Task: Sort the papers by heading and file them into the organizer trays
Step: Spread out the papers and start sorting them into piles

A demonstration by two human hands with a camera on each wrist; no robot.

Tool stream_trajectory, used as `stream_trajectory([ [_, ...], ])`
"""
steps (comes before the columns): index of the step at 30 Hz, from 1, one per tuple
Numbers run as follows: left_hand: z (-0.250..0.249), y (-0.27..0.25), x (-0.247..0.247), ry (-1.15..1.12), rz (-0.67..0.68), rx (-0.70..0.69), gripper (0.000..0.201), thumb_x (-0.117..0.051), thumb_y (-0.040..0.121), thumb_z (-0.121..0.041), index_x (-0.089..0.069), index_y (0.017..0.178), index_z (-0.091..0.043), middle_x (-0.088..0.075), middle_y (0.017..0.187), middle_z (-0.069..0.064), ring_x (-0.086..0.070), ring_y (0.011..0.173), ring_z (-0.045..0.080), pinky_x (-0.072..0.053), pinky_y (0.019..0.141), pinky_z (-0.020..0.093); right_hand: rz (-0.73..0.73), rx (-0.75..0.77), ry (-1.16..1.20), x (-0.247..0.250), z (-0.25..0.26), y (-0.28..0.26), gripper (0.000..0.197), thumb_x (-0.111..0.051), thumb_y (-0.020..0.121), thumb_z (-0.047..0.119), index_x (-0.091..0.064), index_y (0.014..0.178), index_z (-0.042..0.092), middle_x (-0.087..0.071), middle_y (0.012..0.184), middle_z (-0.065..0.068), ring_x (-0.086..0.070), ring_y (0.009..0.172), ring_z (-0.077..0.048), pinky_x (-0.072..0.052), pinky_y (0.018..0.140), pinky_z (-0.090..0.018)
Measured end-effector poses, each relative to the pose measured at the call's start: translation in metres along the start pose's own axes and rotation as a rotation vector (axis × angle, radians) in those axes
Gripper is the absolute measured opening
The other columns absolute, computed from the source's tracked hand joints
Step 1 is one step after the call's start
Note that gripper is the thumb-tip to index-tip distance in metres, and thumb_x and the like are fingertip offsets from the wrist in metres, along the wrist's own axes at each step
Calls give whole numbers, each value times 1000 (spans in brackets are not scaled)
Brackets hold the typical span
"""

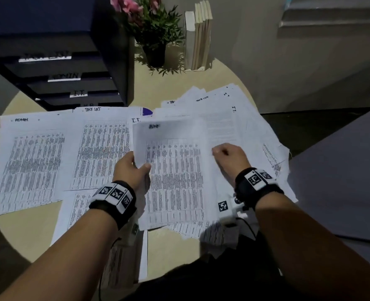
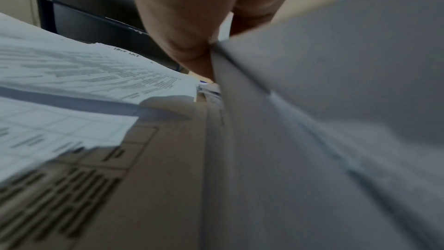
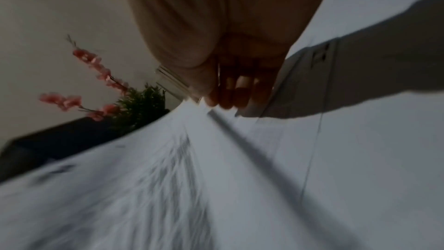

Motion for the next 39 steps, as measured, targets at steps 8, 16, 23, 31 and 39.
stream_trajectory([
  [8, 10, -3, 13, -155, -2, -8, 42, -68, 84, 6, -59, 117, -17, -67, 93, -9, -63, 85, 7, -52, 74, 25, -198, -335, -636, 30, -10, 30, 73, -71, 83, 47, -39, 135, 7, -37, 140, -19, -39, 130, -39, -39, 103, -48],
  [16, -1, -8, 10, -209, 196, -244, 36, -78, 67, -10, -68, 97, -27, -68, 96, -10, -65, 88, 9, -53, 76, 16, -199, -35, -292, 49, 13, 29, 43, -56, 97, 15, -48, 138, 5, -50, 136, -11, -50, 125, -29, -36, 96, -21],
  [23, -33, 0, 5, 83, 72, -596, 48, -74, 74, 14, -71, 76, -34, -8, 158, -29, -4, 150, 4, -5, 122, 45, 182, 247, -248, 83, 53, 10, 19, -64, 89, 3, -68, 90, 22, -71, 83, 7, -64, 79, -16, -48, 78, -31],
  [31, -17, 3, 13, -188, -8, -129, 33, -61, 78, 18, -59, 80, -15, -64, 68, 5, -63, 58, 23, -53, 52, 39, 159, 195, -165, 63, 35, 22, 27, -62, 90, 2, -68, 84, 27, -69, 78, 13, -63, 73, -2, -50, 78, -28],
  [39, 26, 5, 37, 94, -108, -10, 30, -65, 89, -2, -59, 118, -4, -66, 107, 14, -61, 98, 29, -48, 86, 36, 32, -210, -800, 44, -4, 12, 56, -68, 84, 47, -56, 121, 7, -55, 126, -15, -56, 112, -35, -49, 90, -37],
])
Point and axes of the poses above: each hand's wrist, its own y-axis towards the middle knuckle, its own x-axis out of the back of the hand, z = x × y, the point moved 3 cm from there along y, towards the middle knuckle
